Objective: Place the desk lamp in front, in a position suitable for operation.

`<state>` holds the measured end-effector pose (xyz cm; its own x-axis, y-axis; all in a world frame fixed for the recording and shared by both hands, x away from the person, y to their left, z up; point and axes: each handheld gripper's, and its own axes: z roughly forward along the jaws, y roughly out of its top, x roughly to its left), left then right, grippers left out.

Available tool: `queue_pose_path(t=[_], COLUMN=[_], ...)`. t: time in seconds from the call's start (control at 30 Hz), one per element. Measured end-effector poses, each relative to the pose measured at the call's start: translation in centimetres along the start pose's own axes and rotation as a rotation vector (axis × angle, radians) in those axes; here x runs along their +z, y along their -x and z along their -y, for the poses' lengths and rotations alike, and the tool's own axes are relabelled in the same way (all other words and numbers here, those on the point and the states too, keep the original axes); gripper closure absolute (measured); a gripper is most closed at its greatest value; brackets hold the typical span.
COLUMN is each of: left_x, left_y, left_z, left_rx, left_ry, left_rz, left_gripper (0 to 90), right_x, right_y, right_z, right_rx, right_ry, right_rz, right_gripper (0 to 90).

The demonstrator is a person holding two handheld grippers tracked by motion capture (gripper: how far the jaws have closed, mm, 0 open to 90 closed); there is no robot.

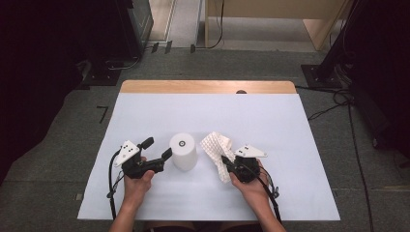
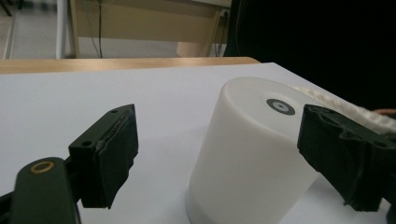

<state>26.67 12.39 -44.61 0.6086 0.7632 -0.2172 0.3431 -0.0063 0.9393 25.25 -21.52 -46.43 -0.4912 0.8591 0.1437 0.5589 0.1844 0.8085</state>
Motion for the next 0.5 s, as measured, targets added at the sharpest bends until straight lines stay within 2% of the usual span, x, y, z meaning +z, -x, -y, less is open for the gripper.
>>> queue_pose_path(t=[0.13,0.17,0.2,0.3,0.37,0.5], left_x=[0.6,0.6,0.6,0.8,1.3,2.4], left_y=[-0.1,0.0,0.1,0.3,0.5,1.0], left_z=[0.7,0.9,1.0,1.3,1.4,1.8], left_rx=[0.006,0.011,0.014,0.003,0.01,0.037], left_ry=[-0.059,-0.066,-0.069,-0.062,-0.072,-0.106], left_rz=[0.072,0.076,0.079,0.143,0.136,0.137], left_gripper=[7.7,7.8,7.9,8.6,8.7,8.7], right_x=[-0.4,-0.4,-0.4,-0.6,-0.8,-0.8], right_y=[0.5,0.7,0.8,1.2,1.5,1.4], right_z=[-1.1,-1.2,-1.2,-1.3,-1.2,-1.0], right_rx=[-0.002,0.008,0.014,0.021,0.041,0.038], right_ry=[0.044,0.057,0.057,0.061,0.066,0.064], right_rz=[0.009,0.012,0.012,0.019,0.014,0.006], right_gripper=[75.6,75.6,75.5,75.3,75.2,74.9])
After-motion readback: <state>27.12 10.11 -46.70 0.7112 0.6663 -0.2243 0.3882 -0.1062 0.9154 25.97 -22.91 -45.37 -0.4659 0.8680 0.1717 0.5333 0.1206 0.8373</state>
